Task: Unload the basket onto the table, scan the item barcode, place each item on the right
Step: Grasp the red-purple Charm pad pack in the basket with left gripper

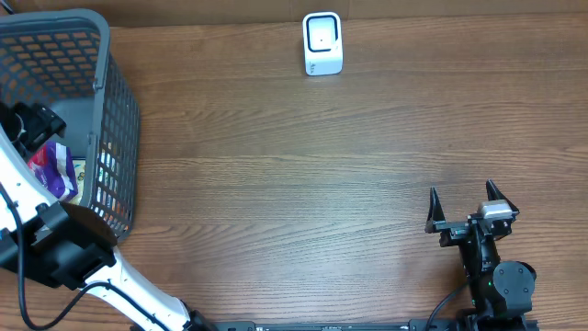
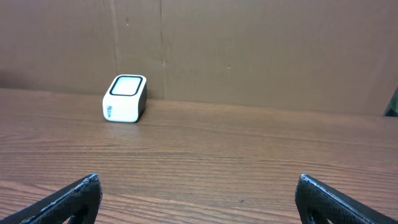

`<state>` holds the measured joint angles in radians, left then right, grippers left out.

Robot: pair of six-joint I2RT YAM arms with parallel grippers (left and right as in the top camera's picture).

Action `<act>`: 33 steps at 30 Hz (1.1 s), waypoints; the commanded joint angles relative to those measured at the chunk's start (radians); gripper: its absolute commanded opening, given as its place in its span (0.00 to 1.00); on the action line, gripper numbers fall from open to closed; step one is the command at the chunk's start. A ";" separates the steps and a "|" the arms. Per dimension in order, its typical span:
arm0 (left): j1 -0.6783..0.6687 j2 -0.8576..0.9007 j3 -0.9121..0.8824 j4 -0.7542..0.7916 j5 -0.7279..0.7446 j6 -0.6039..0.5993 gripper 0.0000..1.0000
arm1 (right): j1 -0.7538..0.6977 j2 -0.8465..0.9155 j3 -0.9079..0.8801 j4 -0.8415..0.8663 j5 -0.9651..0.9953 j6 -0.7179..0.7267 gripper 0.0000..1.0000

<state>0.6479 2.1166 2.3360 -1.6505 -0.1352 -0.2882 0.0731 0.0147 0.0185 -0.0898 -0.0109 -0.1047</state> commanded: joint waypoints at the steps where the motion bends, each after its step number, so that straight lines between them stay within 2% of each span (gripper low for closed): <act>1: -0.002 0.034 -0.060 0.022 -0.030 0.004 1.00 | 0.005 -0.012 -0.010 0.006 0.006 -0.001 1.00; 17: 0.001 0.055 -0.396 0.286 -0.119 0.008 1.00 | 0.005 -0.012 -0.010 0.006 0.006 -0.001 1.00; 21: 0.000 0.055 -0.457 0.348 -0.119 0.012 0.89 | 0.005 -0.012 -0.010 0.006 0.006 -0.001 1.00; 24: 0.000 0.055 -0.484 0.370 -0.119 0.031 0.70 | 0.005 -0.012 -0.010 0.006 0.006 -0.001 1.00; 25: 0.000 0.055 -0.486 0.371 -0.120 0.039 0.59 | 0.005 -0.012 -0.010 0.006 0.006 -0.001 1.00; 28: 0.000 0.055 -0.487 0.370 -0.129 0.050 0.04 | 0.005 -0.012 -0.010 0.006 0.006 -0.001 1.00; 33: 0.000 0.054 -0.451 0.333 -0.135 0.052 0.04 | 0.005 -0.012 -0.010 0.006 0.006 -0.001 1.00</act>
<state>0.6502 2.1494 1.8835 -1.2964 -0.3454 -0.2466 0.0731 0.0147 0.0185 -0.0898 -0.0109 -0.1051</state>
